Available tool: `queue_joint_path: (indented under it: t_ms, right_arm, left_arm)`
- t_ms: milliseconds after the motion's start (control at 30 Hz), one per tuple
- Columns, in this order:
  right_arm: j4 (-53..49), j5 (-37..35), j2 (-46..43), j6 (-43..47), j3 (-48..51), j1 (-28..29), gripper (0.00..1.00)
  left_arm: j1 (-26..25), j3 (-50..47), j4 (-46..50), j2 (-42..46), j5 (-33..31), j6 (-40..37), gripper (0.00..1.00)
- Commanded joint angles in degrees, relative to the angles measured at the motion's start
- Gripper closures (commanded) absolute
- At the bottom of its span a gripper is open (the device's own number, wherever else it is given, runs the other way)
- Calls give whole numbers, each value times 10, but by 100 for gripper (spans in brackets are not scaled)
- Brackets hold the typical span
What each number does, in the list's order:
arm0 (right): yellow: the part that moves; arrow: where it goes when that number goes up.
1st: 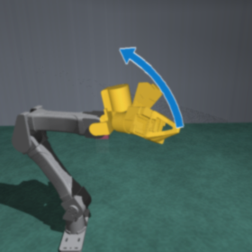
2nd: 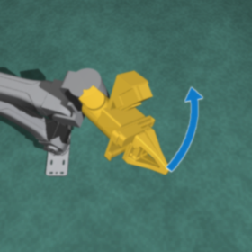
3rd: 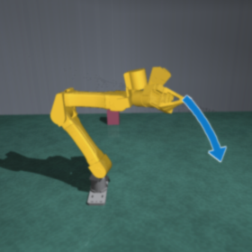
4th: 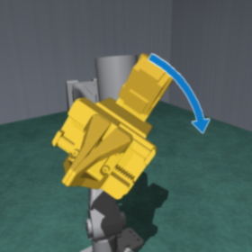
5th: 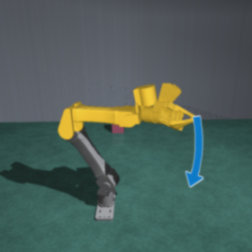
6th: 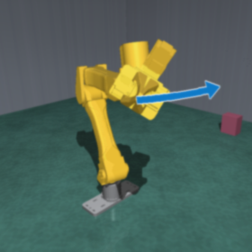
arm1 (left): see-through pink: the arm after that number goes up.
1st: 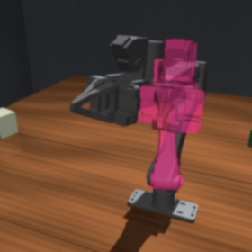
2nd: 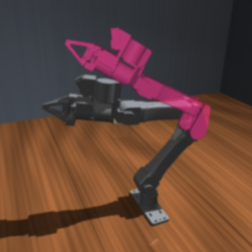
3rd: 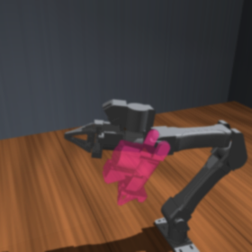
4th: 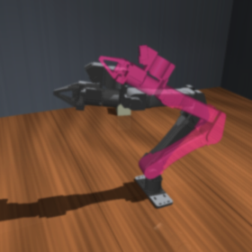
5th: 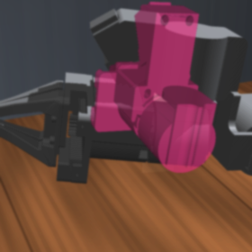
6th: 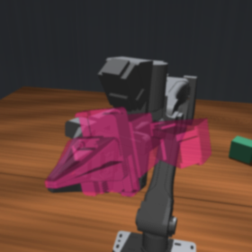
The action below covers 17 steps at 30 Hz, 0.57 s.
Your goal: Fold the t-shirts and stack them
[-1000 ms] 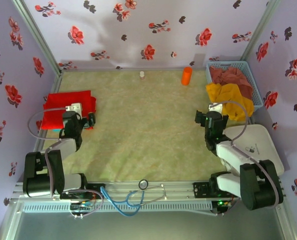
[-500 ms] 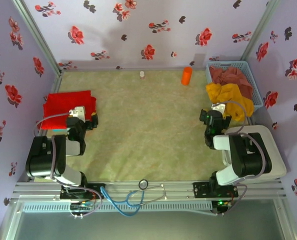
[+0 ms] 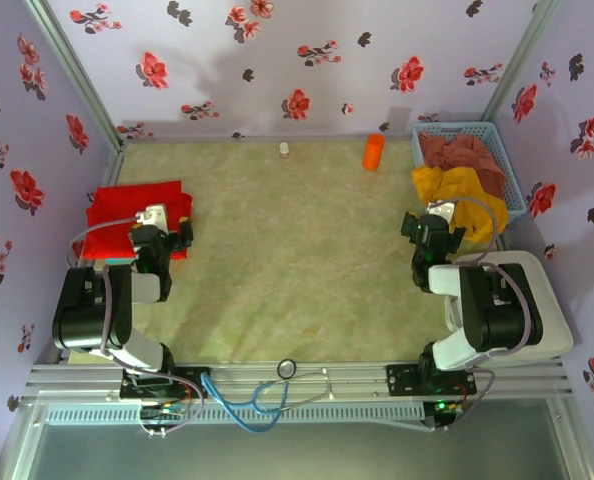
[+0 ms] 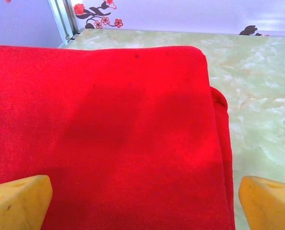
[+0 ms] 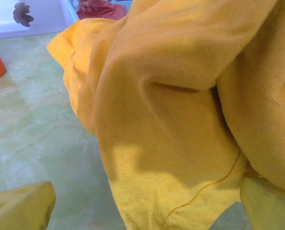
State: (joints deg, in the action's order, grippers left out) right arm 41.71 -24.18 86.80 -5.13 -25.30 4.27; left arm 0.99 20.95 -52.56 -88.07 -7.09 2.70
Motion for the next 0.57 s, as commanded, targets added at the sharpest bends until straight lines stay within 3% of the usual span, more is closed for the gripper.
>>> queue_joint_path:
  t_ms: [0,533]
  right_arm:
    - [-1,2,1,-11,-9,-2,1]
    - [-7,5,3,-12,-12,-2,1]
  left_arm:
    - [-3,6,-1,-3,-16,6,0]
    - [-3,6,0,-3,-16,6,0]
